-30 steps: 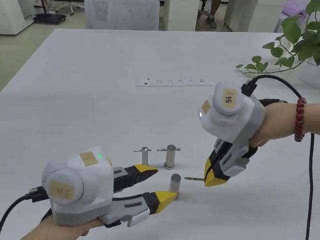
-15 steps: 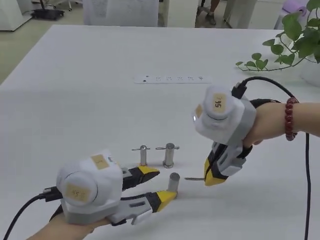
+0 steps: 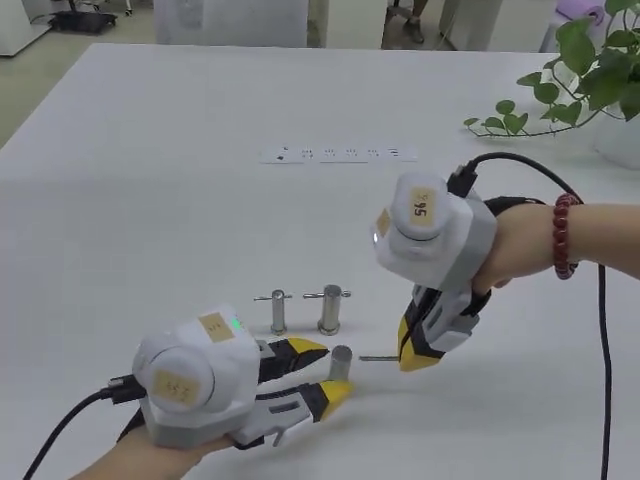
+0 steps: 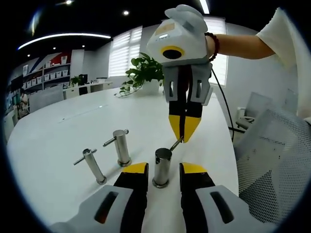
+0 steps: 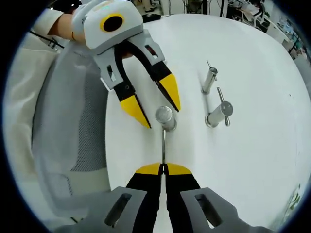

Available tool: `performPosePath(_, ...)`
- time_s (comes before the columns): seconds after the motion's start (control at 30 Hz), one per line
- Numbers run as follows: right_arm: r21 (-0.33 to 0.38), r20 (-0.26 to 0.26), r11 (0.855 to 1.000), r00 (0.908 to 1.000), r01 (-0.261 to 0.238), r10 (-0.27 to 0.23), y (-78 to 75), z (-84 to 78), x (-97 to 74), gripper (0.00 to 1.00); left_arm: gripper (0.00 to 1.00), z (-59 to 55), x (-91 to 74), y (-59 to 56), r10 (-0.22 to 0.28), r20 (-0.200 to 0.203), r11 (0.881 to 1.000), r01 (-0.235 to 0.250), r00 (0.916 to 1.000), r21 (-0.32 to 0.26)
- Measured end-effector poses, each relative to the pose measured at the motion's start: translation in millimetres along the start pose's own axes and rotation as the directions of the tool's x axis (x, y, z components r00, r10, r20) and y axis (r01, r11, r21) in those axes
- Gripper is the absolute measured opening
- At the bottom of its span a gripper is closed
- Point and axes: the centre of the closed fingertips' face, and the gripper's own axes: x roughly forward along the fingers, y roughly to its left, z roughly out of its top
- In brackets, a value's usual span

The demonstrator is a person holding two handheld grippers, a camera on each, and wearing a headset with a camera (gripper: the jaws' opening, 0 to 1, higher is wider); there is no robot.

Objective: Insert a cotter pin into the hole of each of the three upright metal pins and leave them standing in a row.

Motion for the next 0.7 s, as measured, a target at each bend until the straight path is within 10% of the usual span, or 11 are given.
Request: performPosePath(0.7,0.001,0.024,1.0,0.9996,-0.015,0.015,3.7,9.6,2.9,0.03,0.12,-5.9,6.1,0.1,-0.002,-0.012,1.0,0.003,0.9999,0.01)
